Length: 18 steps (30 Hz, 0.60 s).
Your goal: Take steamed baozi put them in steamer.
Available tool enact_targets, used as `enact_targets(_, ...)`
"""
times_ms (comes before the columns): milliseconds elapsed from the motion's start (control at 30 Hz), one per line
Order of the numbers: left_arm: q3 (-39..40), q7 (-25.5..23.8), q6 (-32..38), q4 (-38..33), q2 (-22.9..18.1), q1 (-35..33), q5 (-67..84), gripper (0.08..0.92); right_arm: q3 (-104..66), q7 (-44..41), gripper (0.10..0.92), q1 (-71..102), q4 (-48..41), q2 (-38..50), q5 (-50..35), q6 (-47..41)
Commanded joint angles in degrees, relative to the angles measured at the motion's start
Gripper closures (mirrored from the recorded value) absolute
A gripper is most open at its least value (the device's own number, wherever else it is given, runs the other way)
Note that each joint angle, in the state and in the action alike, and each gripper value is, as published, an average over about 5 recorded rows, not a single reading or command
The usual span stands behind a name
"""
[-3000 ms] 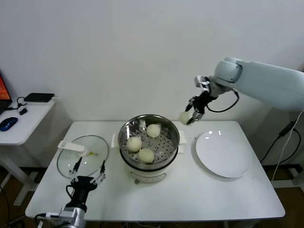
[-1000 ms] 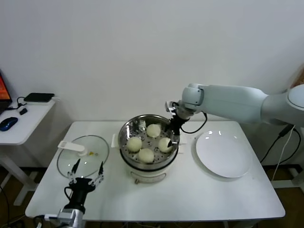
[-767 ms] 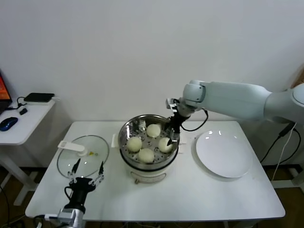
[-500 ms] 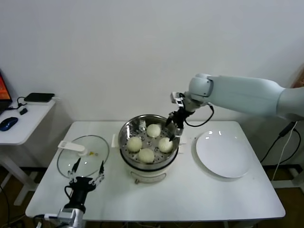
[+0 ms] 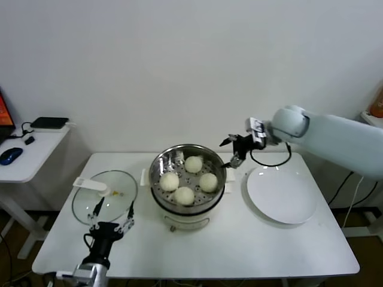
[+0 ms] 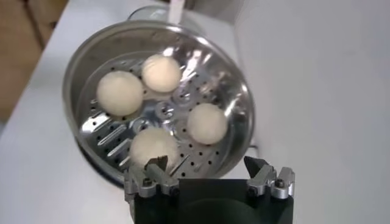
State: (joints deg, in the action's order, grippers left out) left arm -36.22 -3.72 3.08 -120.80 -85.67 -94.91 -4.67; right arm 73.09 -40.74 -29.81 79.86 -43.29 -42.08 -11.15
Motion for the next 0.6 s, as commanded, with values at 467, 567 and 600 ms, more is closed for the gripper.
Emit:
enact_targets(467,2.2,0.7,1.3,-1.4,-1.9,-2.1,-1.9,0.177,-95.3,30.6,0.203,92.2,18.6,1.1,16.4,15.7)
enact_targets(567,2.2,0.9,1.3,-1.2,-2.0,-2.2,-2.0,0.177,-101.0,32.4,0.203,98.1,18.9,-5.5,18.0,18.4)
enact_targets(600,2.2,1.0,1.3,-1.1,-2.1,-2.1,-2.1,0.177,-102.6,32.9,0.203,99.9,19.2,-7.4,18.1,19.1)
